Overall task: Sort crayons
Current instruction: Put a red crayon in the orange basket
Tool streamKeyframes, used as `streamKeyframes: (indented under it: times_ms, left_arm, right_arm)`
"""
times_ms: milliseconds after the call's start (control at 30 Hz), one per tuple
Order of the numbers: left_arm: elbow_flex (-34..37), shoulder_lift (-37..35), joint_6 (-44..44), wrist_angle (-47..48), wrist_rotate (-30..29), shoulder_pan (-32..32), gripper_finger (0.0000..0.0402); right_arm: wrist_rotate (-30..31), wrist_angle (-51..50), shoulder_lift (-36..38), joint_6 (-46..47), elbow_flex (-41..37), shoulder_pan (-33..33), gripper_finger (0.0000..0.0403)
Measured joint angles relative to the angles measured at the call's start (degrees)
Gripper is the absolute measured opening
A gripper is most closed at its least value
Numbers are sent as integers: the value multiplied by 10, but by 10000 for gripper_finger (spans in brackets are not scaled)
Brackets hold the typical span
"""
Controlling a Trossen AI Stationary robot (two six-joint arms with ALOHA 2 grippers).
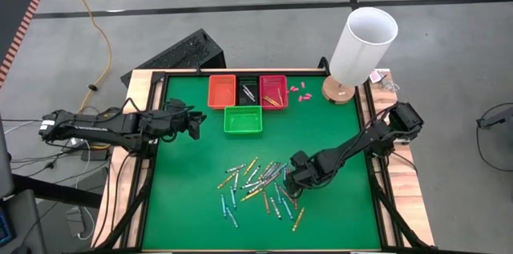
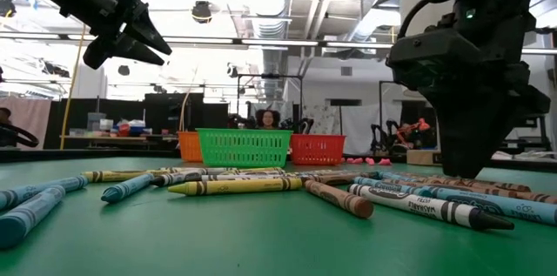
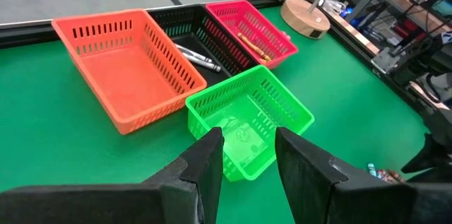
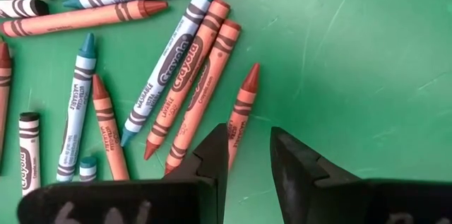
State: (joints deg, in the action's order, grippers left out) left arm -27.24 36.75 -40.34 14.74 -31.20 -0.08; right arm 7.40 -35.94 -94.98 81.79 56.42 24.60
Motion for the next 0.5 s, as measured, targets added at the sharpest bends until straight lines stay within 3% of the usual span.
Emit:
streamKeyframes:
  times_ms: [500]
  left_arm:
    - [0,0,2,0,0,0,119]
  right_arm:
    - [-12,7,0,-27,0,-10,103]
